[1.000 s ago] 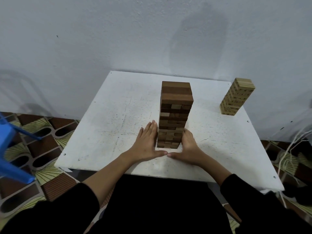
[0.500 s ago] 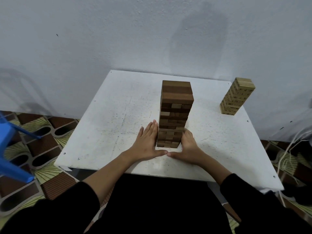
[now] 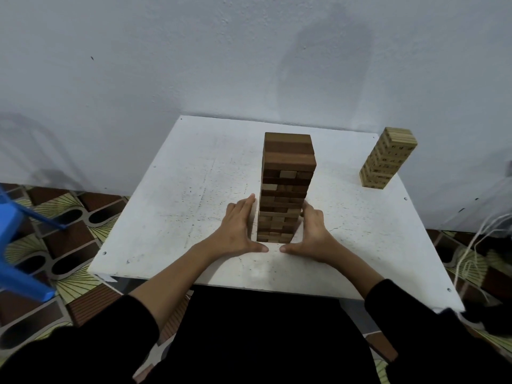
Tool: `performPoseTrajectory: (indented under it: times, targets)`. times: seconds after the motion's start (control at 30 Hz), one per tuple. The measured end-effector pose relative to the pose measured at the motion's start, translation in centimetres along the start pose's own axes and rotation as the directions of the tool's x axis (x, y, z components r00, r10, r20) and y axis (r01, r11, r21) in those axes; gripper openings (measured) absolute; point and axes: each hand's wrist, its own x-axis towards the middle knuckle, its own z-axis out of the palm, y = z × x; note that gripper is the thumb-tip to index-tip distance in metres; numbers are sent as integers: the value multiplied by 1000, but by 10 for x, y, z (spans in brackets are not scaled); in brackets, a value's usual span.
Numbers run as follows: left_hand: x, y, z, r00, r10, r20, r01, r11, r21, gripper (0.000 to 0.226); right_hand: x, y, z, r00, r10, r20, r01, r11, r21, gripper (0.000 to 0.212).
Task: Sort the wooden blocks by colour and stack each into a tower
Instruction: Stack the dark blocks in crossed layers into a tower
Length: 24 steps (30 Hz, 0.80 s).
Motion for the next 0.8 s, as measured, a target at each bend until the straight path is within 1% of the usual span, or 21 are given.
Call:
performPoseTrajectory:
  times: [0.07, 0.17, 0.23, 0.33, 0.43, 0.57, 0.8]
  targets:
    - [4, 3, -5, 999, 2, 34, 2, 994, -108, 111, 2, -5, -5, 999, -6, 32, 5, 999, 35, 116]
    - [8, 10, -11, 992, 55, 113, -15, 943, -332, 109, 7, -10, -8, 997, -45, 60, 38, 992, 117, 120]
    - [9, 15, -14, 984, 100, 146, -36, 920, -390, 108, 9, -11, -8, 994, -73, 83, 58, 984, 168, 123]
    - [8, 19, -15, 979, 121, 166, -42, 908, -416, 107, 12, -8, -5, 989, -119, 87, 98, 972, 213, 122]
    - [8, 20, -13, 980, 121, 156, -47, 912, -408, 108, 15, -6, -2, 987, -140, 74, 120, 967, 226, 118]
    - [7, 22, -11, 987, 103, 125, -42, 909, -415, 108, 16, -7, -2, 987, -133, 89, 106, 961, 256, 121]
    - [5, 24, -7, 993, 79, 91, -27, 883, -469, 104, 16, -7, -3, 986, -144, 89, 113, 951, 287, 118]
